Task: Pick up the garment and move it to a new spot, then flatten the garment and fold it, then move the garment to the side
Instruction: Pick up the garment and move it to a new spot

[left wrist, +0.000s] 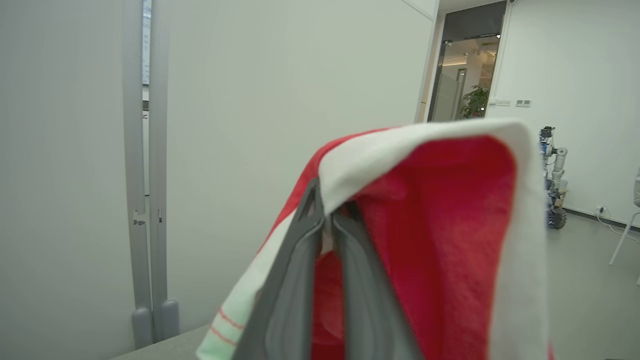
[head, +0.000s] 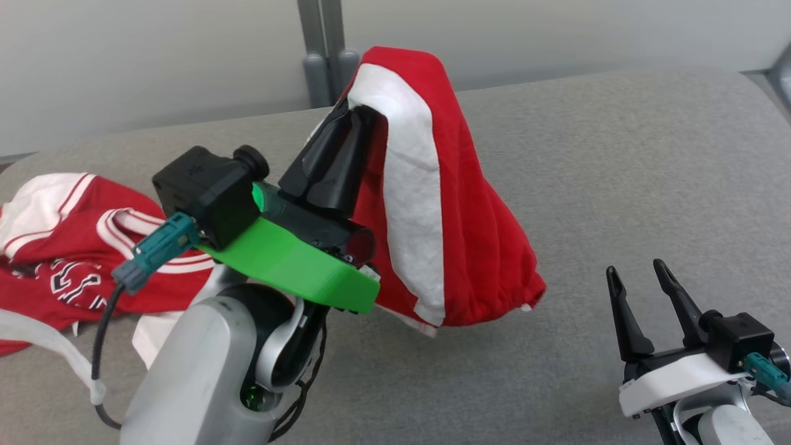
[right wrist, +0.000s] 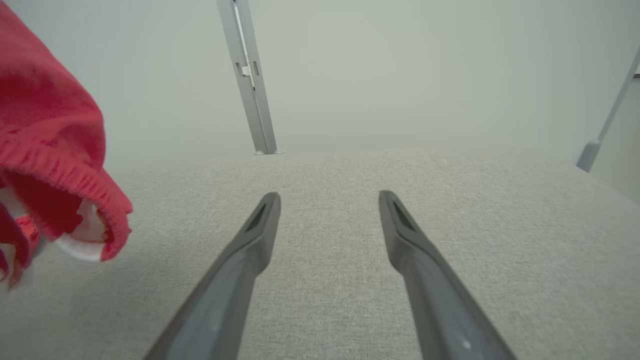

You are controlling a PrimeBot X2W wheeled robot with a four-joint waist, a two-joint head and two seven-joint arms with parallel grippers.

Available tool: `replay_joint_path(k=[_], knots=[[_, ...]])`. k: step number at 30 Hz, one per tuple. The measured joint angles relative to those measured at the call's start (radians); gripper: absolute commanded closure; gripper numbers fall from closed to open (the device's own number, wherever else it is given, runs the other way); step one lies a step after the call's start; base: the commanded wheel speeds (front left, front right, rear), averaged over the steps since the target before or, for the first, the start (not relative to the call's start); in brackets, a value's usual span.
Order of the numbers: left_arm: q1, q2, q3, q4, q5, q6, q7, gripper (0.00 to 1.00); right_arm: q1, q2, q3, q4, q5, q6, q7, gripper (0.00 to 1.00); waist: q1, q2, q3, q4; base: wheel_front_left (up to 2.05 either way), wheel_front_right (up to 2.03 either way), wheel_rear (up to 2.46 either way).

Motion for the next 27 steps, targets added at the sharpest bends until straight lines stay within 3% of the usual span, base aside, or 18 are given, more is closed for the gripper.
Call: replay_joint_path(k=[8, 15, 21, 22, 23, 25, 26, 27], knots=[[0.009, -0.025, -0.024, 0.108, -0.003, 0.027, 0.012, 1.00, 0.008, 0.022, -0.013, 0.003, 0.006, 0.000, 0.000, 0.00, 0.0000, 0.0000, 0.002, -0.179, 0.00, 0.00, 0.00], [0.051, -0.018, -0.034, 0.478, 0.004, 0.031, -0.039, 1.00, 0.025, 0.041, -0.035, 0.005, 0.012, 0.000, 0.000, 0.00, 0.0000, 0.0000, 0.013, -0.314, 0.00, 0.00, 0.00], [0.054, -0.050, -0.066, 0.776, 0.006, -0.018, -0.152, 1.00, 0.030, 0.058, -0.021, 0.009, 0.012, 0.000, 0.000, 0.00, 0.0000, 0.0000, 0.034, -0.372, 0.00, 0.00, 0.00], [0.046, -0.058, -0.076, 0.815, 0.007, -0.025, -0.174, 0.95, 0.030, 0.059, -0.016, 0.009, 0.012, 0.000, 0.000, 0.00, 0.0000, 0.0000, 0.039, -0.374, 0.00, 0.00, 0.00], [0.035, -0.063, -0.092, 0.850, 0.015, -0.030, -0.187, 0.78, 0.029, 0.059, -0.013, 0.010, 0.012, 0.000, 0.000, 0.00, 0.0000, 0.0000, 0.042, -0.372, 0.00, 0.00, 0.00], [0.020, -0.070, -0.111, 0.903, 0.026, -0.039, -0.213, 0.53, 0.026, 0.059, -0.008, 0.011, 0.012, 0.000, 0.000, 0.00, 0.0000, 0.0000, 0.045, -0.364, 0.00, 0.00, 0.00], [0.014, -0.072, -0.121, 0.926, 0.026, -0.046, -0.225, 0.00, 0.024, 0.058, -0.006, 0.012, 0.012, 0.000, 0.000, 0.00, 0.0000, 0.0000, 0.046, -0.358, 0.00, 0.00, 0.00], [0.009, -0.075, -0.129, 0.943, 0.026, -0.049, -0.238, 0.00, 0.021, 0.057, -0.004, 0.012, 0.012, 0.000, 0.000, 0.00, 0.0000, 0.0000, 0.046, -0.351, 0.00, 0.00, 0.00]])
